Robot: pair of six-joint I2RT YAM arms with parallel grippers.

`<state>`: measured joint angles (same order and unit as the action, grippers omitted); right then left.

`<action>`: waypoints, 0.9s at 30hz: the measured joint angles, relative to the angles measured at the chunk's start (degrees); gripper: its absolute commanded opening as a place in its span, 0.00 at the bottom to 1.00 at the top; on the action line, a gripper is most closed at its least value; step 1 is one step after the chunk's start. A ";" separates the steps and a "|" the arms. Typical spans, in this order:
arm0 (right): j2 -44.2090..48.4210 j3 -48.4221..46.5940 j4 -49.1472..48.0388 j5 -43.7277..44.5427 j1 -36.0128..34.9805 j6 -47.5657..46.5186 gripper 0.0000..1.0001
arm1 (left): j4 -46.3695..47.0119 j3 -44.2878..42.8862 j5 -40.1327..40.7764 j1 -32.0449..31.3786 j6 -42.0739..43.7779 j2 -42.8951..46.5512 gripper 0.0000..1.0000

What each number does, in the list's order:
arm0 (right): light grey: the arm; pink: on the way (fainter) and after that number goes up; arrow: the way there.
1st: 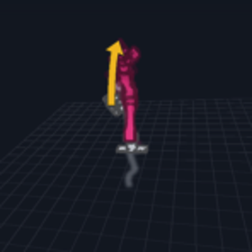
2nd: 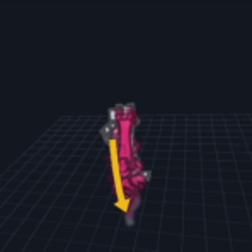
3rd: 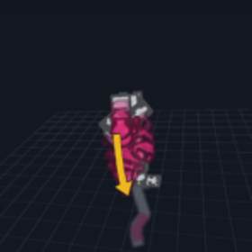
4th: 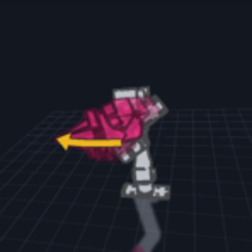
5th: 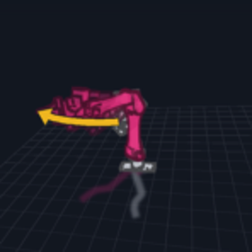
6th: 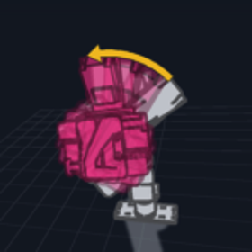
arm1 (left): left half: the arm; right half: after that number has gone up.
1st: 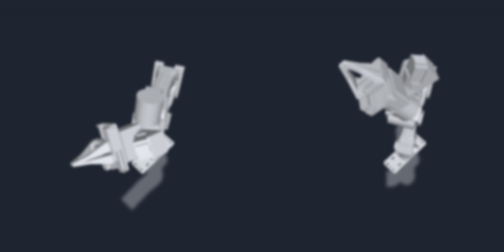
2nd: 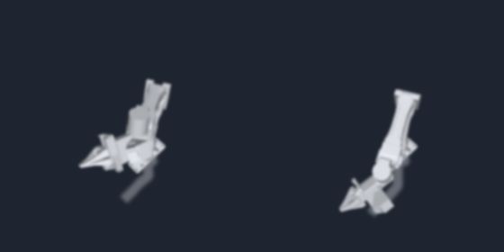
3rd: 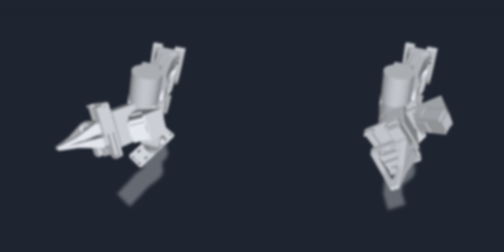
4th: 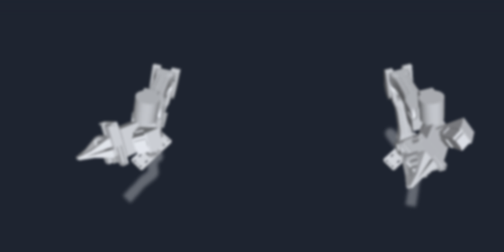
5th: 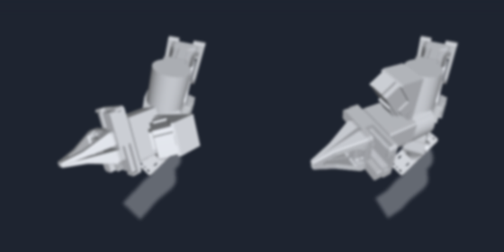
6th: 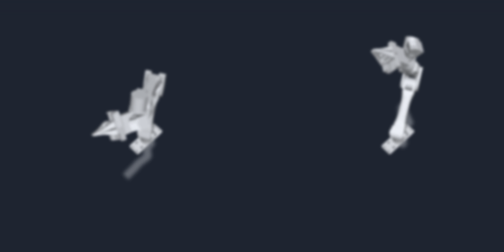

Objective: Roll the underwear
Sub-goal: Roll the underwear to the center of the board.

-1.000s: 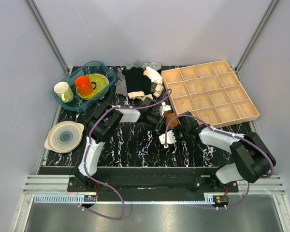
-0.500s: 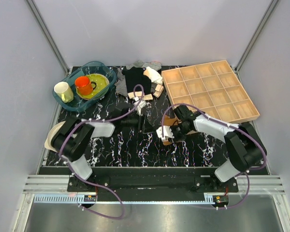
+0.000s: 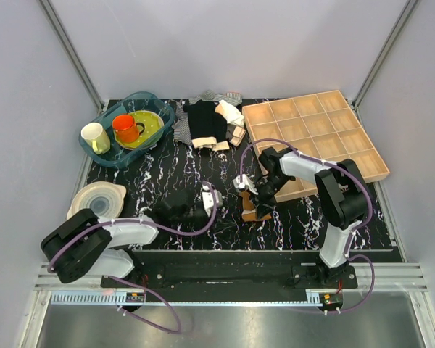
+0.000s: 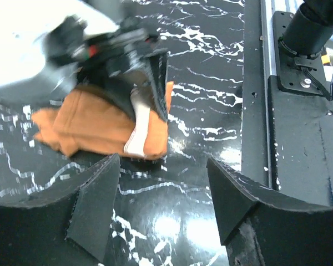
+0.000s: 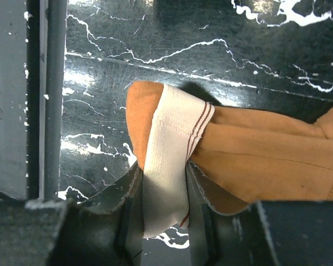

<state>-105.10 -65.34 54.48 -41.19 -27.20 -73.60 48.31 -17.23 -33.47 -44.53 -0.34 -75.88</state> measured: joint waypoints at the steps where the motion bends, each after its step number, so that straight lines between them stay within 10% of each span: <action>1: -0.76 -0.46 0.92 -0.70 0.63 0.11 0.29 | -1.99 -1.64 1.14 -2.25 3.08 -0.02 0.68; 17: -4.90 -2.97 6.49 -6.05 4.61 0.68 0.31 | -18.36 -20.13 7.45 -10.43 24.06 -18.53 0.68; 25: -5.29 -2.95 6.91 -6.03 4.87 0.66 0.40 | -26.97 -28.26 7.87 -11.04 26.75 -24.33 0.00; 27: -5.29 -2.95 6.86 -5.73 5.18 1.05 0.48 | -29.42 -29.99 7.72 -10.93 26.95 -25.05 0.00</action>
<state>-110.39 -68.29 61.34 -46.92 -22.02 -72.55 18.90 -47.22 -25.76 -55.46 26.61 -100.92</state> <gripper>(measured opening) 0.393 0.082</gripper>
